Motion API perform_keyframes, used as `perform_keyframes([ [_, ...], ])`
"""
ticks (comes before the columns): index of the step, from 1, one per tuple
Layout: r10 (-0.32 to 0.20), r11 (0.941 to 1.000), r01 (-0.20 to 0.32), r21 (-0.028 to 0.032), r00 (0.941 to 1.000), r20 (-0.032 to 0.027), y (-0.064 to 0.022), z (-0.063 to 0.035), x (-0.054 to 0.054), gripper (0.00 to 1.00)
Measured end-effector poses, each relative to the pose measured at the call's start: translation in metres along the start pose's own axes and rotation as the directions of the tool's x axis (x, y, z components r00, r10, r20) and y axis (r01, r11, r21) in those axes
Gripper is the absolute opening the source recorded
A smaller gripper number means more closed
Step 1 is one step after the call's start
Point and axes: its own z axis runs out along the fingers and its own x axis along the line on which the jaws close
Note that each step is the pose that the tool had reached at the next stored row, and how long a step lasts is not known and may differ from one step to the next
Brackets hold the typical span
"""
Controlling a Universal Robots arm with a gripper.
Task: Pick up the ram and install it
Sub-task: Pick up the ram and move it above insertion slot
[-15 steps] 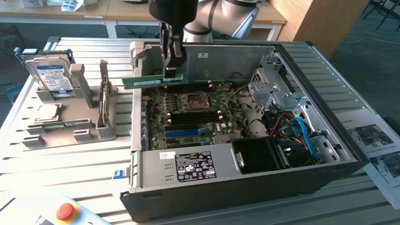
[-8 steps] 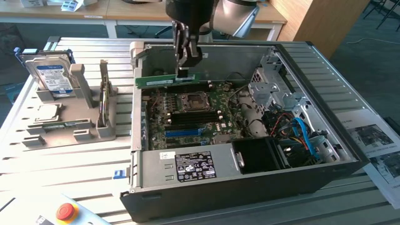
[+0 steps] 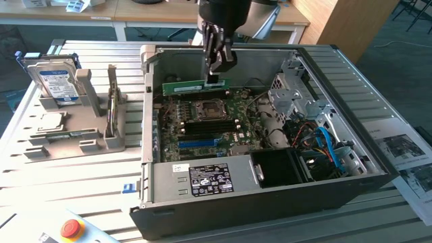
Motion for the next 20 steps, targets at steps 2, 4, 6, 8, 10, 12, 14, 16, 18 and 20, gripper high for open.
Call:
perform_keyframes([
  [2,0.0,1.0,0.0,0.0001,1.0,0.0,-0.0071,-0.0003,0.001,0.12],
  [4,0.0,1.0,0.0,0.0001,1.0,0.0,-0.0133,-0.0006,0.001,0.12],
  [6,0.0,1.0,0.0,0.0,1.0,0.0,-0.0164,-0.0008,0.001,0.12],
  [8,0.0,1.0,0.0,0.0001,1.0,0.0001,-0.0164,-0.0007,0.001,0.12],
  [10,0.0,1.0,0.0,0.0001,1.0,0.0001,-0.0165,-0.0007,0.001,0.12],
  [12,0.013,0.9999,-0.013,0.0001,0.9999,0.0006,-0.0165,-0.0007,0.001,0.12],
  [14,0.041,0.9992,-0.041,0.0002,0.9992,0.0019,-0.0166,-0.0006,0.001,0.12],
  [16,0.065,0.9979,-0.065,0.0003,0.9979,0.0028,-0.0165,-0.0006,0.001,0.12],
  [18,0.066,0.9978,-0.066,0.0004,0.9978,0.0029,-0.0165,-0.0005,0.001,0.12],
  [20,0.066,0.9978,-0.066,0.0003,0.9978,0.003,-0.0177,-0.0006,0.002,0.12],
])
